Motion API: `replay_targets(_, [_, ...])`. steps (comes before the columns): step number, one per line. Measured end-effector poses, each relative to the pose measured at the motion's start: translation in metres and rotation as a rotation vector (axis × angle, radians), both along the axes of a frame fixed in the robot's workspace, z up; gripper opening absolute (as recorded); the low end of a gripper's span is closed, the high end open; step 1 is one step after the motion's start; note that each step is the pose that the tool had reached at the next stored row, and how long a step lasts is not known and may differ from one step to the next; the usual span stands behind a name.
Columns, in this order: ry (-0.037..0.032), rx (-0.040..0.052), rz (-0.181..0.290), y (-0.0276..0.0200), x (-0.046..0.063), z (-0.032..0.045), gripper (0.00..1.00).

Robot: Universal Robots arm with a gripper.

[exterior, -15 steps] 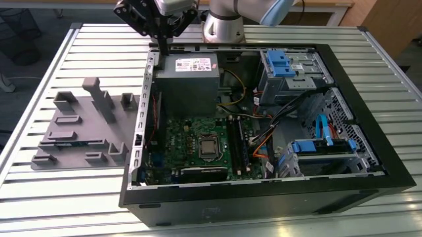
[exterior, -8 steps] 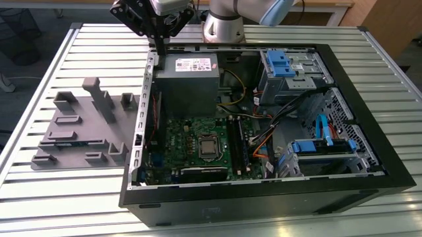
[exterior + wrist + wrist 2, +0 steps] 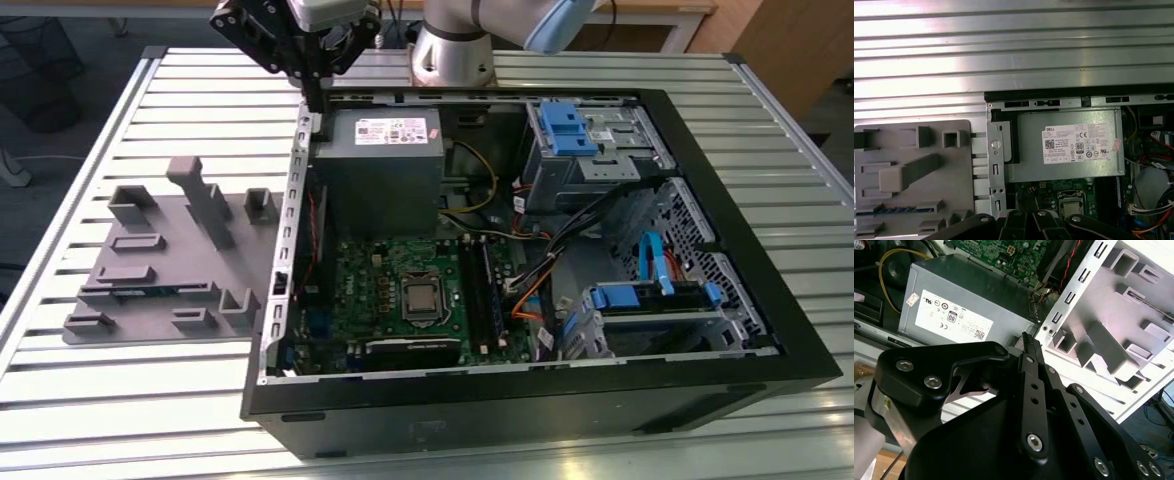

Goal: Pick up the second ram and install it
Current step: 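Reach for the second ram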

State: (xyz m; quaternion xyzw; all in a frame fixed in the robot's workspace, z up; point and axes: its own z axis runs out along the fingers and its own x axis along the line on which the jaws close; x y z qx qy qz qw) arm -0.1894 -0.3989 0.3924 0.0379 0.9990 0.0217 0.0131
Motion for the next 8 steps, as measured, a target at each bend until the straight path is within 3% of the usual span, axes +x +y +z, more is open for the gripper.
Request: replay_targets(8, [0.0,0.0,0.0,0.0,-0.0032,0.0,0.11])
